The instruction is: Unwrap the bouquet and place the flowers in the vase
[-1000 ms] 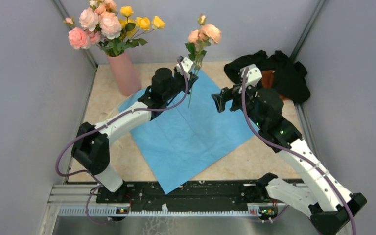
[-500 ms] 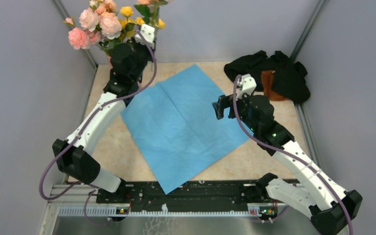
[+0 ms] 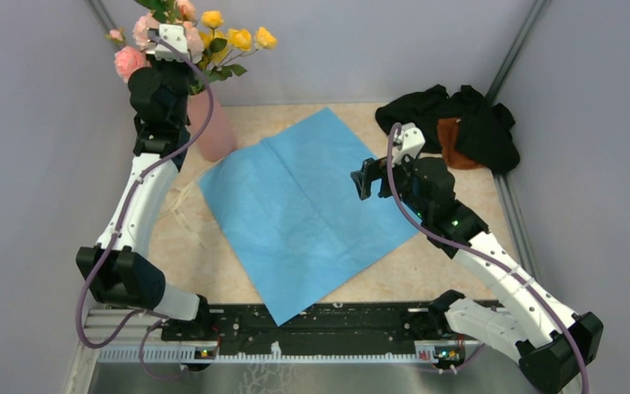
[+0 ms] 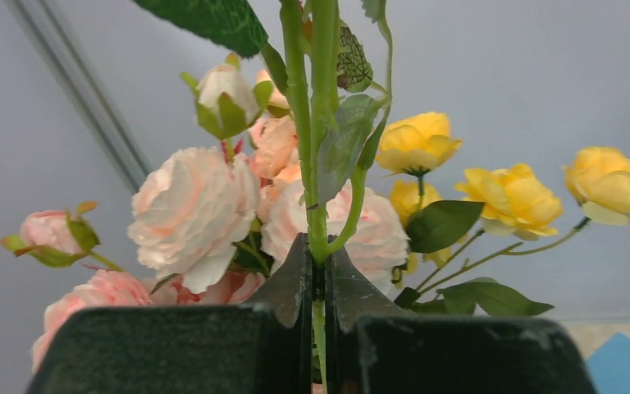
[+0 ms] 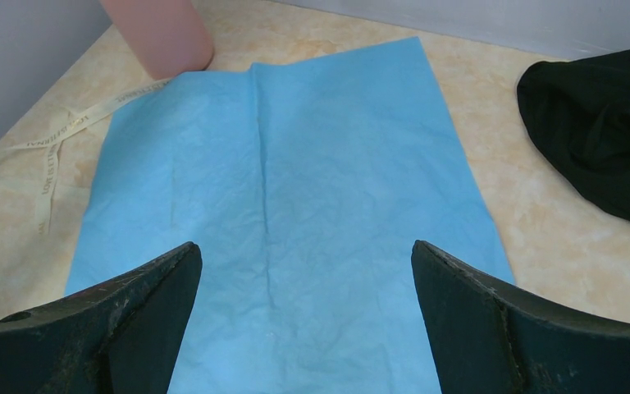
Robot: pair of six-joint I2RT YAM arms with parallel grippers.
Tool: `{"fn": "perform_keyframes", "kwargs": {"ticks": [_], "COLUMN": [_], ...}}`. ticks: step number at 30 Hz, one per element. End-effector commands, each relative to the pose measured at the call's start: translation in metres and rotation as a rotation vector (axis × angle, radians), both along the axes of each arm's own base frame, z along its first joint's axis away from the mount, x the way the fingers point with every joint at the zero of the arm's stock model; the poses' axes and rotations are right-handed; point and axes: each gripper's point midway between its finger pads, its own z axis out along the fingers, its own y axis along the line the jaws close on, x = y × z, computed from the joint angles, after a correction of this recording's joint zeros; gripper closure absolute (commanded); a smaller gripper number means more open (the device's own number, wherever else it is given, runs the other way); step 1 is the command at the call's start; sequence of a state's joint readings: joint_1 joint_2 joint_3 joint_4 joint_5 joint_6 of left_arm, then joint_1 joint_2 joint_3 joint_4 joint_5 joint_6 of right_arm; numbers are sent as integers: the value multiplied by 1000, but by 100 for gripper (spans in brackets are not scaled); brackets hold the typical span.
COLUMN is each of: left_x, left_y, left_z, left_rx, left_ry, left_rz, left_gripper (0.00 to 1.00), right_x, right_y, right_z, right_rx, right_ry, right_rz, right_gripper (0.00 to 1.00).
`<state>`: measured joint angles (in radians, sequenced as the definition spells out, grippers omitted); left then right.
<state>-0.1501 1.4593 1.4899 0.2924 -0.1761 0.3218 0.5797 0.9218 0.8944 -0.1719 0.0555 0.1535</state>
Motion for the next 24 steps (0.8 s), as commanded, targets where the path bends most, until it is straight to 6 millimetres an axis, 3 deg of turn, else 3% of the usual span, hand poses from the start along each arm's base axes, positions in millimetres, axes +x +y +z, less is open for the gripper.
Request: {"fn": "perform_keyframes", "kwargs": {"ticks": [1,12,18,24], "left_x": [3,15,11,26], "left_y": [20,42,39,41], "left_z": [21,38,48,31], "left_rx": [-45,-59,-72,-98], "left_ry": [-78,-91,-108,-61], "left_rz": [28,24,-10,-19], "left_gripper": [100,100,100,100], "right_x": [2,2,5,5], "right_y": [3,3,6,6], "right_z": [14,7,4,3], "right_rx": [32,29,30,30], "right_ry": [-34,-21,-15,-12], "right_rz": [8,2,5,7], "right_gripper": [2,2,2,2]}}
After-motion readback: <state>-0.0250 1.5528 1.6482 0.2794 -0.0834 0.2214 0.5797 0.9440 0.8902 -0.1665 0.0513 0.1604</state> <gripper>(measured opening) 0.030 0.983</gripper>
